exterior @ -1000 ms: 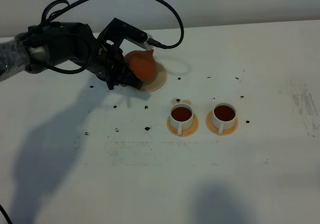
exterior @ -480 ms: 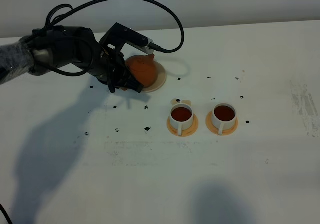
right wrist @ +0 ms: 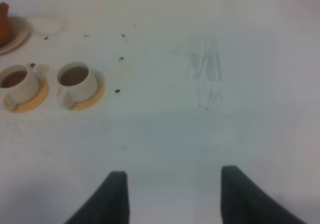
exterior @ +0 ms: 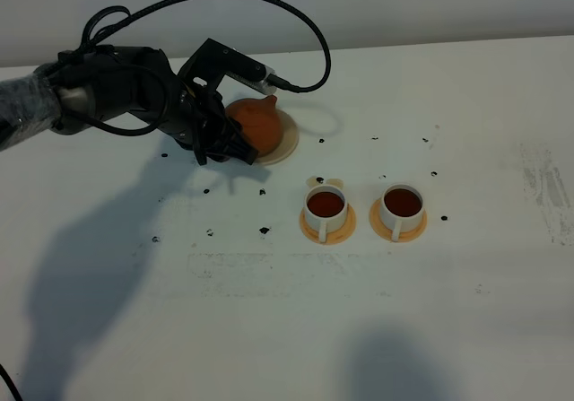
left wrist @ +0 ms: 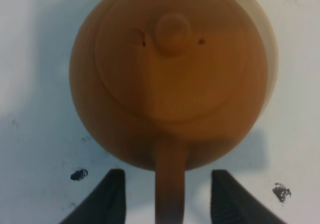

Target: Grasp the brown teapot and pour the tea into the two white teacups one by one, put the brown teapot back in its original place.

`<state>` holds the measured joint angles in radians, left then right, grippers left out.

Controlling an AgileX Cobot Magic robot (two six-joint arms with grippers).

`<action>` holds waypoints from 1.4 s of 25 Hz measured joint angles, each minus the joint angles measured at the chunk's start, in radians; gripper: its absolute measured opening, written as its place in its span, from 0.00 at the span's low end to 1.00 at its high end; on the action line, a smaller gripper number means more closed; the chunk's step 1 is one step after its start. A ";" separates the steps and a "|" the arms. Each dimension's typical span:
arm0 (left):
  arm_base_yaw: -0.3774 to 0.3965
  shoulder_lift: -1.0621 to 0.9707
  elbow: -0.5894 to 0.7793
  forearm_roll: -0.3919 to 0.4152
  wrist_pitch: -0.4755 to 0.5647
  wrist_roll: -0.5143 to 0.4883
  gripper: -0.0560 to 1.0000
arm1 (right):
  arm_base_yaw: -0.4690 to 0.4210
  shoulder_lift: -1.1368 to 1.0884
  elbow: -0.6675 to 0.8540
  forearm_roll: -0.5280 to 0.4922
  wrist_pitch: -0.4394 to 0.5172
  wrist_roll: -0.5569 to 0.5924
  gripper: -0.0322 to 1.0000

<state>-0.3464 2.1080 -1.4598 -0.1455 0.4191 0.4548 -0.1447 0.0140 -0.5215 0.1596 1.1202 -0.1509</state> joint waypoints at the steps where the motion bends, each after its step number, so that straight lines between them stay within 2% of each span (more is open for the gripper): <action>1: 0.000 0.000 0.000 0.000 0.004 0.000 0.45 | 0.000 0.000 0.000 0.000 0.000 0.000 0.44; 9: 0.000 -0.049 0.004 0.001 0.012 -0.001 0.46 | 0.000 0.000 0.000 0.000 0.000 0.000 0.44; 17: 0.035 -0.198 0.148 0.001 -0.020 -0.010 0.46 | 0.000 0.000 0.000 0.000 0.000 0.000 0.44; 22: 0.118 -0.341 0.250 0.002 -0.022 -0.033 0.46 | 0.000 0.000 0.000 0.000 0.000 0.000 0.44; 30: 0.310 -0.580 0.442 0.002 -0.023 -0.085 0.46 | 0.000 0.000 0.000 0.000 0.000 0.000 0.44; 35: 0.390 -0.733 0.540 0.002 0.062 -0.105 0.46 | 0.000 0.000 0.000 0.000 0.000 0.000 0.44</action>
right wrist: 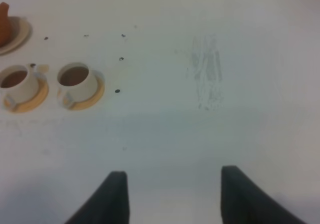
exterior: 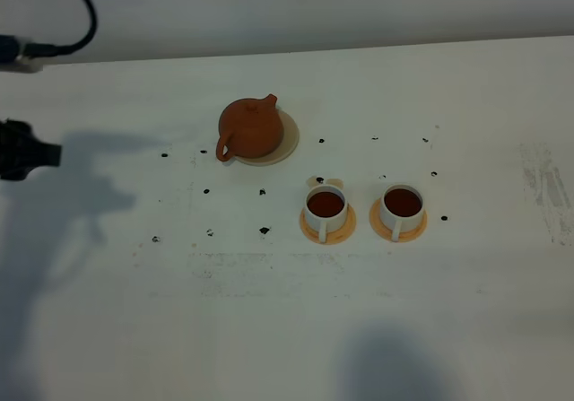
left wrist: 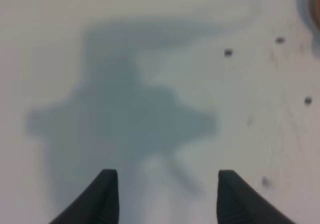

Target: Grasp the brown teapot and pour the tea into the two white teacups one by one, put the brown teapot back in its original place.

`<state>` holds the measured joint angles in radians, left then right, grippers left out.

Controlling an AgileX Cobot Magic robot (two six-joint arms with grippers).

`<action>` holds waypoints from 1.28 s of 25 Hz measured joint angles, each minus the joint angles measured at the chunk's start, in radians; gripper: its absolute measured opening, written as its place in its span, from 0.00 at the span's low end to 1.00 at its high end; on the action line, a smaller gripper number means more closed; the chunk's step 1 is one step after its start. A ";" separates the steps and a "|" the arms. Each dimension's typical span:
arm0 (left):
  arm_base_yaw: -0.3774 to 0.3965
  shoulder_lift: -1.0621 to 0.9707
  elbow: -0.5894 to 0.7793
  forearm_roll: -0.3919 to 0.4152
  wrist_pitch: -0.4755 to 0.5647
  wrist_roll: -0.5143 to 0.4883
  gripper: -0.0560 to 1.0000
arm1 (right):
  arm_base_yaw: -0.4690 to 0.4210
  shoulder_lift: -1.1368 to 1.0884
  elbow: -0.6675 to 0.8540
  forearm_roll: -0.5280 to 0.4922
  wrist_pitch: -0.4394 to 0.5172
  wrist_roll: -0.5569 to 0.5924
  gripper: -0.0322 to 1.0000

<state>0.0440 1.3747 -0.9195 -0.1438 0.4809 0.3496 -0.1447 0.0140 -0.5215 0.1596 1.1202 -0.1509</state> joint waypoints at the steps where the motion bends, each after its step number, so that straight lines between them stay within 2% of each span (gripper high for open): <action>1: 0.011 -0.035 0.014 0.000 0.019 -0.001 0.46 | 0.000 0.000 0.000 0.000 0.000 0.000 0.44; 6: 0.052 -0.215 0.089 0.000 0.134 -0.031 0.46 | 0.000 0.000 0.000 0.000 0.000 0.000 0.44; 13: 0.070 -0.486 0.236 -0.001 0.216 -0.065 0.46 | 0.000 0.000 0.000 0.000 0.000 0.000 0.44; 22: 0.070 -0.787 0.267 -0.021 0.475 -0.172 0.46 | 0.000 0.000 0.000 0.000 0.000 0.000 0.44; 32: 0.070 -1.049 0.341 -0.034 0.539 -0.208 0.46 | 0.000 0.000 0.000 0.000 0.000 0.000 0.44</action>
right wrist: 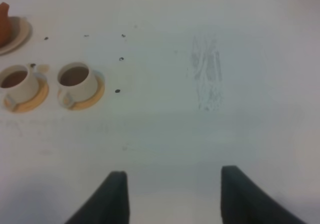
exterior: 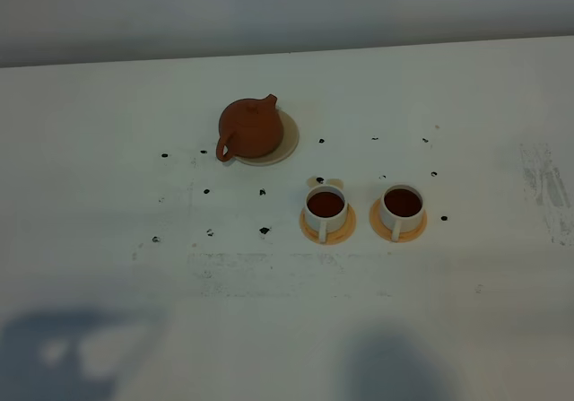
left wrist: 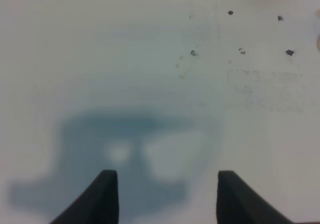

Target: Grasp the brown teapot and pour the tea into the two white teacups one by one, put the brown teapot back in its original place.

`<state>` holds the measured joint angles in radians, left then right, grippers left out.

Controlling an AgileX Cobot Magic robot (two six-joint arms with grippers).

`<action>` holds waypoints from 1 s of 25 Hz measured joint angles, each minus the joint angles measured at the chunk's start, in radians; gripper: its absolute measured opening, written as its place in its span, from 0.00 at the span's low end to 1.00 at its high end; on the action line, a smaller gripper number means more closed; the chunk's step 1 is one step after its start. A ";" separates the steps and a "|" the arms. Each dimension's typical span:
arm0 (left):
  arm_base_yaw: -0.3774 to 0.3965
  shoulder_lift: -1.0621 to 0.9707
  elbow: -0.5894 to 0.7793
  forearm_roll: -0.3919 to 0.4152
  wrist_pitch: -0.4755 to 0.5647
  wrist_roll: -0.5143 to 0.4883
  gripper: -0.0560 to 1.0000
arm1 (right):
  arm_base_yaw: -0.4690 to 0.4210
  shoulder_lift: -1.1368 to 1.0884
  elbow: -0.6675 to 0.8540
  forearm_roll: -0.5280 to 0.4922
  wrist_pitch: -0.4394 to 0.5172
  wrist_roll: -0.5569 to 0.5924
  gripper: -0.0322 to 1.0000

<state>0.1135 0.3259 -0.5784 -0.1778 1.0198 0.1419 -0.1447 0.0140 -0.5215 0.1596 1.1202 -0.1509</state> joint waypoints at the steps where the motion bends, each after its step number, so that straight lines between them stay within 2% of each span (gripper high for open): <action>1: 0.000 -0.020 0.007 0.000 0.009 -0.001 0.46 | 0.000 0.000 0.000 0.000 0.000 0.000 0.44; 13: 0.000 -0.236 0.118 0.005 0.044 0.015 0.46 | 0.000 0.000 0.000 0.000 0.000 0.000 0.44; 25: -0.012 -0.258 0.118 0.007 0.044 0.017 0.46 | 0.000 0.000 0.000 0.000 0.000 0.000 0.44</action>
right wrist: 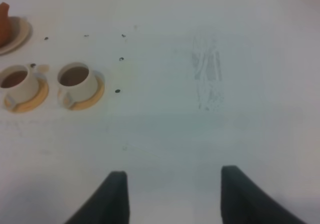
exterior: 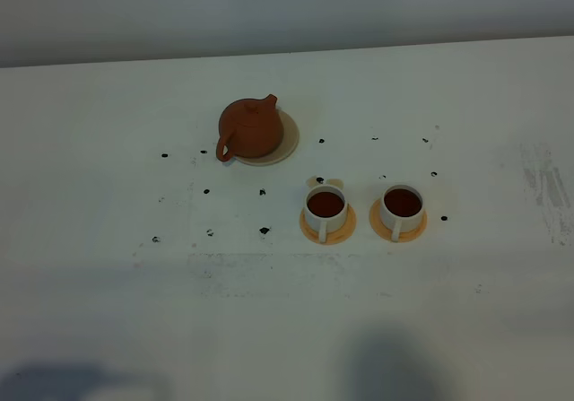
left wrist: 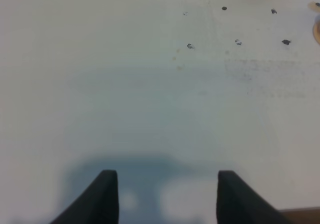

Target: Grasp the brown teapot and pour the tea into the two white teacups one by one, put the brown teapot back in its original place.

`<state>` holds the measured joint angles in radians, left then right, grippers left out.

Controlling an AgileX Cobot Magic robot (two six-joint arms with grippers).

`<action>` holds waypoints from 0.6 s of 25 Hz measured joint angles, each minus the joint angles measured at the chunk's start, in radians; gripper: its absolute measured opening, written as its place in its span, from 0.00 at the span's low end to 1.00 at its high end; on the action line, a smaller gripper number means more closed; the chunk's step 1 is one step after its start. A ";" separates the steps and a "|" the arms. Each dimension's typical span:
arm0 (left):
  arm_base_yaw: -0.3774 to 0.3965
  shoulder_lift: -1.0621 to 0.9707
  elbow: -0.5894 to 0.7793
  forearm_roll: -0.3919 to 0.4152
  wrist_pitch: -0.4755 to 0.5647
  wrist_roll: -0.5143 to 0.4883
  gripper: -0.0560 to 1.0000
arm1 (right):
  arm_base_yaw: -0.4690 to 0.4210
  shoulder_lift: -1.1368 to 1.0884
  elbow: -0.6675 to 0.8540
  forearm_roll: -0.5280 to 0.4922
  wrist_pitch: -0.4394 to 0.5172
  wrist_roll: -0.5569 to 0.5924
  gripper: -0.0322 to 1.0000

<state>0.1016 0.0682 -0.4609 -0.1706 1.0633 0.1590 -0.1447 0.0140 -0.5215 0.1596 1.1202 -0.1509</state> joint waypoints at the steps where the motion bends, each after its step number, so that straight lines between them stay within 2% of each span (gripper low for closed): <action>1: 0.000 0.000 0.000 0.000 0.000 0.001 0.46 | 0.000 0.000 0.000 0.000 0.000 0.000 0.44; 15: -0.060 -0.073 0.007 0.024 0.000 -0.023 0.46 | 0.000 0.000 0.000 0.000 0.000 0.000 0.44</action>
<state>0.0414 -0.0044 -0.4544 -0.1471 1.0636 0.1360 -0.1447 0.0140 -0.5215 0.1596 1.1202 -0.1509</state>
